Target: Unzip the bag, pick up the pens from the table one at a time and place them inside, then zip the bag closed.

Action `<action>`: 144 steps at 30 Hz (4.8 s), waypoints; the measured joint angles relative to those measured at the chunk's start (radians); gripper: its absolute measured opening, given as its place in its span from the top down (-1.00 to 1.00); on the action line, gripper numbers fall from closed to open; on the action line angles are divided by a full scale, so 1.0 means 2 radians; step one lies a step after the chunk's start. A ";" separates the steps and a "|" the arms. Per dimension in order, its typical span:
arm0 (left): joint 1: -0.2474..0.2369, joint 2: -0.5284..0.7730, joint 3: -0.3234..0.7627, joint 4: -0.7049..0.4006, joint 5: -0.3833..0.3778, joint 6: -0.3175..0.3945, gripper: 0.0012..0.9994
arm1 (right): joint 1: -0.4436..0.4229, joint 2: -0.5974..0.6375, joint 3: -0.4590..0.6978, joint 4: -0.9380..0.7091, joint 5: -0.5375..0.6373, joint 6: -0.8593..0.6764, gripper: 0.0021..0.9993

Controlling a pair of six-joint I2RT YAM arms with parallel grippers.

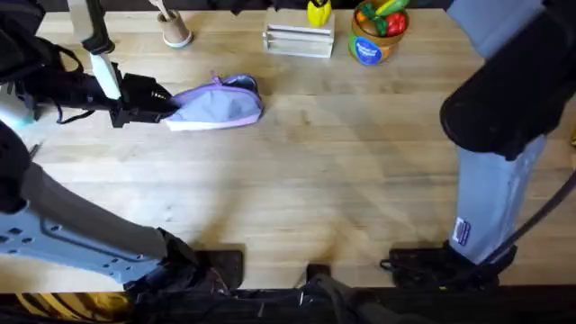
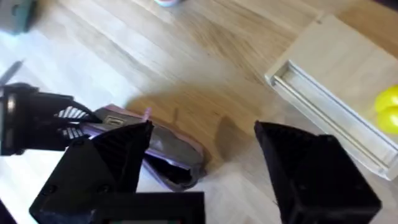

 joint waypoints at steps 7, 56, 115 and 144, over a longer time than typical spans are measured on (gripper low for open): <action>0.001 0.000 0.000 0.002 0.001 0.002 0.22 | 0.023 -0.011 0.002 0.000 -0.061 -0.001 -0.99; 0.055 -0.035 0.085 -0.077 -0.012 0.002 -0.99 | 0.114 0.085 0.001 -0.014 -0.081 0.019 0.51; 0.055 -0.035 0.085 -0.113 -0.013 0.002 -0.99 | 0.099 0.085 0.055 -0.080 -0.125 -0.041 0.94; -0.008 0.055 0.084 -0.097 0.013 -0.001 -0.64 | 0.098 0.085 0.068 -0.083 -0.114 -0.042 0.94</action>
